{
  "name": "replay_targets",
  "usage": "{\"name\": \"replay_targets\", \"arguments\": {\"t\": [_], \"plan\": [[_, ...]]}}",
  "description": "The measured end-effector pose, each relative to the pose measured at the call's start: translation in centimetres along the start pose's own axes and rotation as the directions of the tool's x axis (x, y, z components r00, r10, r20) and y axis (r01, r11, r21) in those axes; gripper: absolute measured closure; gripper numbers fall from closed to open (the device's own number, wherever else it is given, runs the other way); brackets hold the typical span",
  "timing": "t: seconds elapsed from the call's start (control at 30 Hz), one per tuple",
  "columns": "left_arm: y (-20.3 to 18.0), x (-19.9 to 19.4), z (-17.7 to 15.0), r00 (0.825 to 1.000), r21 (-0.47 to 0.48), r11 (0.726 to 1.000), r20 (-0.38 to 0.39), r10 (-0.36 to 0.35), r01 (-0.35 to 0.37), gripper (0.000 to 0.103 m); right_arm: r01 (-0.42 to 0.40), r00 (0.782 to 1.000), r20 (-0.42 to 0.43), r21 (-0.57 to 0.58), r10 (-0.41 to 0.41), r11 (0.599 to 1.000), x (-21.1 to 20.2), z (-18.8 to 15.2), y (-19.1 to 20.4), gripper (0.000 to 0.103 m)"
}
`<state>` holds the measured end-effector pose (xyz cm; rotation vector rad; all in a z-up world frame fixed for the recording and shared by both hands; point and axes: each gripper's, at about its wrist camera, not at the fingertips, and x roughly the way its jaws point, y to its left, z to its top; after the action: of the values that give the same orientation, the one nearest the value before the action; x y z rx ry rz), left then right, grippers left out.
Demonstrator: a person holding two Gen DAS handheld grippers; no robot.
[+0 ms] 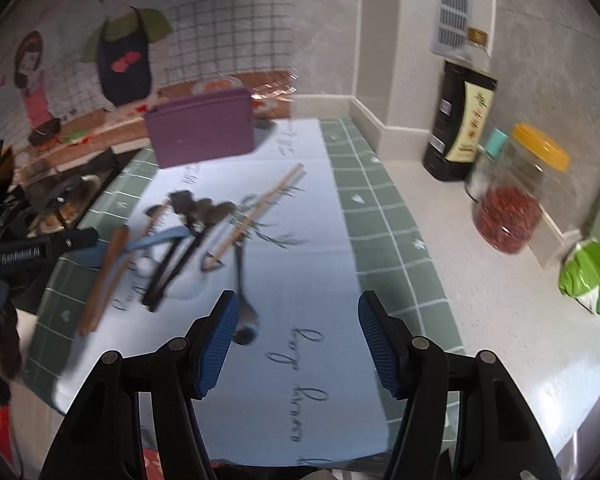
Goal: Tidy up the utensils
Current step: 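Grasp the wooden spoon with the left tool while the right tool grasps the blue plastic spoon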
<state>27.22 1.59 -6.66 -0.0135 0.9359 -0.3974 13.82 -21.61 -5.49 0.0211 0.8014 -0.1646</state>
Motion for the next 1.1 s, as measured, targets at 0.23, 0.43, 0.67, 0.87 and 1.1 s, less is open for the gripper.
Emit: {"name": "replay_targets", "arguments": {"t": [0.23,0.43,0.67,0.87,1.1], "plan": [[-0.3,3.7,0.8,0.995,0.008,1.000,-0.095,0.003,-0.002,0.044,-0.038,0.999,-0.032,-0.058,0.036,0.998,2.8,1.3,0.1,0.044],[0.1,5.2,1.5,0.991,-0.064,0.996,-0.121,0.061,-0.069,0.053,-0.130,0.991,-0.049,-0.163,0.124,0.978,5.5,3.7,0.7,0.044],[0.0,6.4,2.0,0.981,-0.079,0.989,-0.160,0.111,-0.124,0.062,-0.204,0.979,-0.077,-0.264,0.190,0.943,7.3,4.4,0.8,0.044],[-1.1,6.0,1.3,0.983,-0.077,0.988,-0.137,0.125,-0.136,0.072,-0.189,0.982,-0.084,-0.338,0.170,0.922,8.8,4.7,1.2,0.044],[0.9,-1.6,-0.4,0.991,-0.251,0.959,0.012,0.137,-0.129,0.072,-0.412,0.910,-0.148,-0.433,0.387,0.802,9.7,5.9,2.8,0.045]]}}
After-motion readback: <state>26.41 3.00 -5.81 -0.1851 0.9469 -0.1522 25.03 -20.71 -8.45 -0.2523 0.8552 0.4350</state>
